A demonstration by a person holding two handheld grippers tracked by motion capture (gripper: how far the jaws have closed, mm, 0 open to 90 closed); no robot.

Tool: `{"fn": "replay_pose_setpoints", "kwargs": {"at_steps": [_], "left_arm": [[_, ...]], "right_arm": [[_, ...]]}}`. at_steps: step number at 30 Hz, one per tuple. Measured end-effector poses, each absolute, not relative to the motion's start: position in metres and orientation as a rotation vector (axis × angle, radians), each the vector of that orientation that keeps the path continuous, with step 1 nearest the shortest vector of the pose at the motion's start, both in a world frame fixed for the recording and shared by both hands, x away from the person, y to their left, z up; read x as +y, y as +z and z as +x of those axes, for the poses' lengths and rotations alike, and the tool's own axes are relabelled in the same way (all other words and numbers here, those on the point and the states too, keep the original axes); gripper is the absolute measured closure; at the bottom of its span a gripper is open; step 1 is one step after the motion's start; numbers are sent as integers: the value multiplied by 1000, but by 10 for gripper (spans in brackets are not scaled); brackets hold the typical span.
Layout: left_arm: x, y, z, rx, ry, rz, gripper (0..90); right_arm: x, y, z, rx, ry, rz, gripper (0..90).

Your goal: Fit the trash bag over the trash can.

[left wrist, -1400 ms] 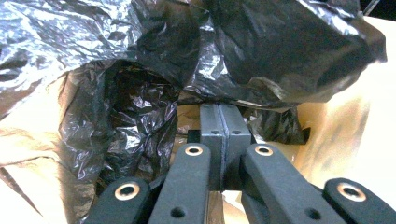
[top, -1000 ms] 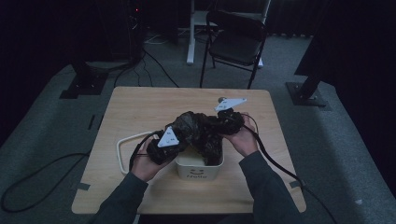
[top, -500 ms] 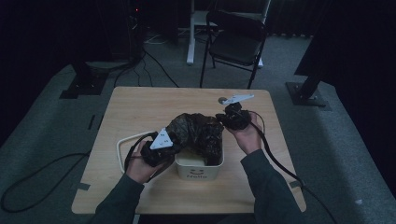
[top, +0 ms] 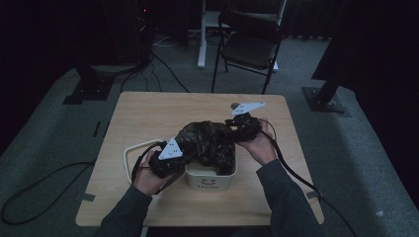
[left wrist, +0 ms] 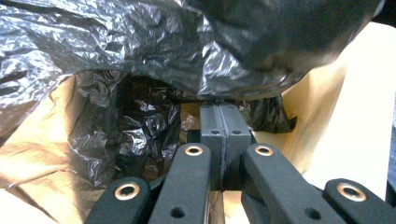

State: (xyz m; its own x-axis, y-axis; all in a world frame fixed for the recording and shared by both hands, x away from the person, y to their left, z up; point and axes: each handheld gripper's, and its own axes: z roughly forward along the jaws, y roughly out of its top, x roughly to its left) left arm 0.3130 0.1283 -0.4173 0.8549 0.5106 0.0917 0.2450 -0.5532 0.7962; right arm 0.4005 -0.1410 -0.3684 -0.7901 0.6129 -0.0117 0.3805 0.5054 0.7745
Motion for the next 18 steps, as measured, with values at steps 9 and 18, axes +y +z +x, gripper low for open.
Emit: {"fn": "replay_pose_setpoints", "kwargs": {"at_steps": [9,18], "left_arm": [[135,-416,305,534,390,2156,900],[146,-414,296,533,380,2138,900]], "right_arm": [[-130,-376,412,2530,1070,873,866],[-149,-380,419,2444,961,1053,900]]}}
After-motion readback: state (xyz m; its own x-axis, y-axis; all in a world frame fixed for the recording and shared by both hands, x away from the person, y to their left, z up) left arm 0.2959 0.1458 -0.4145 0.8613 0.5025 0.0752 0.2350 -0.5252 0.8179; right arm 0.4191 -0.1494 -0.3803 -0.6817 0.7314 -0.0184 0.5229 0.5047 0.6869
